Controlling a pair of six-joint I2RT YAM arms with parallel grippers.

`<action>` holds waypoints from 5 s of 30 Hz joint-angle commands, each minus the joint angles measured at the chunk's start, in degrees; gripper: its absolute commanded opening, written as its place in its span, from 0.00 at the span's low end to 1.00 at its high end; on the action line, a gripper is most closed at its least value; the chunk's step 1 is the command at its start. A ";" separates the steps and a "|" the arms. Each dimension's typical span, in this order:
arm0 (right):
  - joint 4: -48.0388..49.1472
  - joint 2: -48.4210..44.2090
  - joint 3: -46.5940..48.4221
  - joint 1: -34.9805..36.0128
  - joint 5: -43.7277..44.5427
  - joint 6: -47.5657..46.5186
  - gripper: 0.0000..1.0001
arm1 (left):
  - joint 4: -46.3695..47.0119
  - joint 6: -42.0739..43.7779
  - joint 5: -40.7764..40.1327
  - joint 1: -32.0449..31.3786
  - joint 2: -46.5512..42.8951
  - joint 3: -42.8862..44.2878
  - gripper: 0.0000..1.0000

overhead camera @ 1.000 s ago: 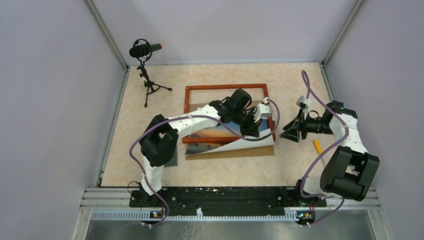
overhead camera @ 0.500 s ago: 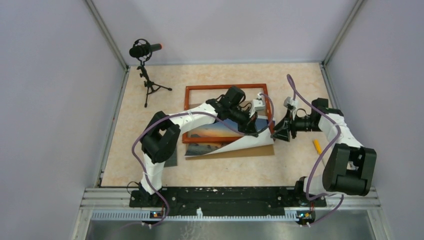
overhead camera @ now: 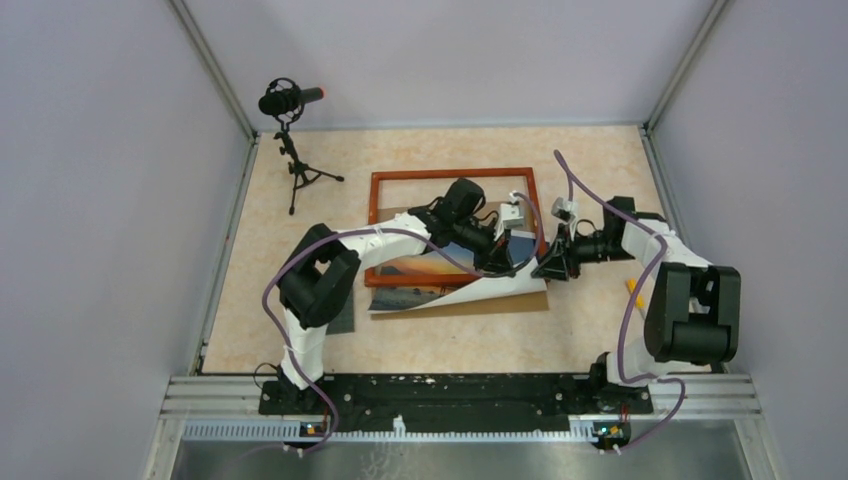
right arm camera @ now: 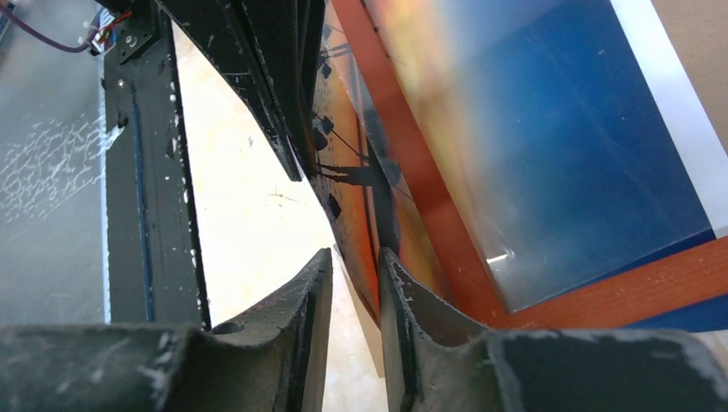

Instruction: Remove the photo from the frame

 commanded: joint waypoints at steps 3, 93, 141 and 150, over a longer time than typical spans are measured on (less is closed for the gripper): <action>2.75 1.97 3.10 1.36 -1.59 3.53 0.11 | 4.46 -1.15 1.16 1.00 -2.42 0.00 0.08; 31.84 -19.41 19.13 -11.10 7.21 67.30 0.85 | -17.97 40.23 -51.20 10.74 -15.22 29.32 0.00; 27.06 -23.06 15.64 -11.72 7.08 62.15 0.88 | -3.72 42.70 -43.03 -7.05 -10.81 -21.76 0.00; 26.88 -22.87 15.81 -11.77 7.18 61.45 0.88 | -9.62 38.75 -41.45 -9.09 -14.08 -24.25 0.00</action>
